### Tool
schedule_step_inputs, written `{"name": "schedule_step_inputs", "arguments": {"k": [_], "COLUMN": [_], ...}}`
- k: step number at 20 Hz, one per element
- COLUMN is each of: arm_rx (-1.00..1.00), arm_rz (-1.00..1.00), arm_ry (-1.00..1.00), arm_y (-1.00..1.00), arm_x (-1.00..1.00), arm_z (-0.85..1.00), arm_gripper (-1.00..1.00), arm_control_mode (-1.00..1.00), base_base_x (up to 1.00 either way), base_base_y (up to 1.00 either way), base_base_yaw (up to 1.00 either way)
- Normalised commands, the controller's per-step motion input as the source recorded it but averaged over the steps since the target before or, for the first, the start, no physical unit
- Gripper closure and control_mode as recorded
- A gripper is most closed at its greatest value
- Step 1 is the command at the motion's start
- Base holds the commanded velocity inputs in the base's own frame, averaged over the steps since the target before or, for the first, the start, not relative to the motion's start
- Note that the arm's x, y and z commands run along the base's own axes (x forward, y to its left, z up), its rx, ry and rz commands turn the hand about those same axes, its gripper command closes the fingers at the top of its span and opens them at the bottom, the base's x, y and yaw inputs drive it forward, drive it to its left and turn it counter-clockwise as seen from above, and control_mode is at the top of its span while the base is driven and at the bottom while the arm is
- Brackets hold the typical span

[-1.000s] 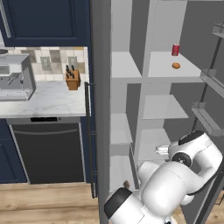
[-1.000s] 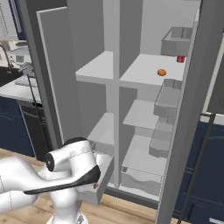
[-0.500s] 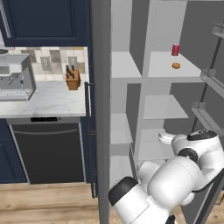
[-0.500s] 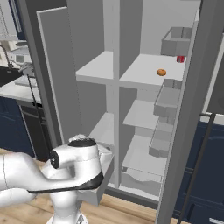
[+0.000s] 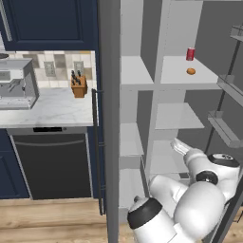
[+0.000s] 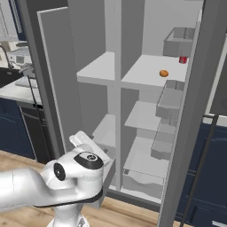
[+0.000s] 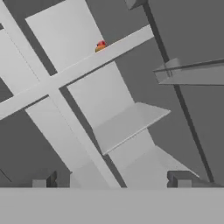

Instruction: Take the mushroom and tangerine from the fridge shelf and place them in the freezer drawer to begin freezing them.

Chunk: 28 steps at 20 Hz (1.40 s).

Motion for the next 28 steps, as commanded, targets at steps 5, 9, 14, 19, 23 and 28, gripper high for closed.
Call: {"name": "schedule_step_inputs", "arguments": {"k": [5, 9, 14, 19, 23, 28], "arm_rx": [0.56, 0.56, 0.54, 0.43, 0.37, 0.38], "arm_rz": [0.0, 0.0, 0.0, 0.0, 0.0, 0.0], "arm_ry": [-0.23, -0.24, -0.24, -0.27, -0.34, -0.26], "arm_y": [0.44, 0.55, 0.59, 0.51, 0.41, 0.73], "arm_x": [0.0, 0.0, 0.0, 0.04, 0.13, 0.12], "arm_z": [0.22, 0.34, 0.62, 1.0, 0.92, 0.55], "arm_gripper": [-1.0, -1.0, -1.0, -1.0, -1.0, -1.0], "arm_control_mode": [-1.0, -1.0, -1.0, -1.0, -1.0, -1.0], "base_base_x": [0.0, 0.0, 0.0, 0.0, 0.0, 0.0], "base_base_y": [0.0, 0.0, 0.0, 0.0, 0.0, 0.0], "base_base_yaw": [0.0, 0.0, 0.0, 0.0, 0.0, 0.0]}}
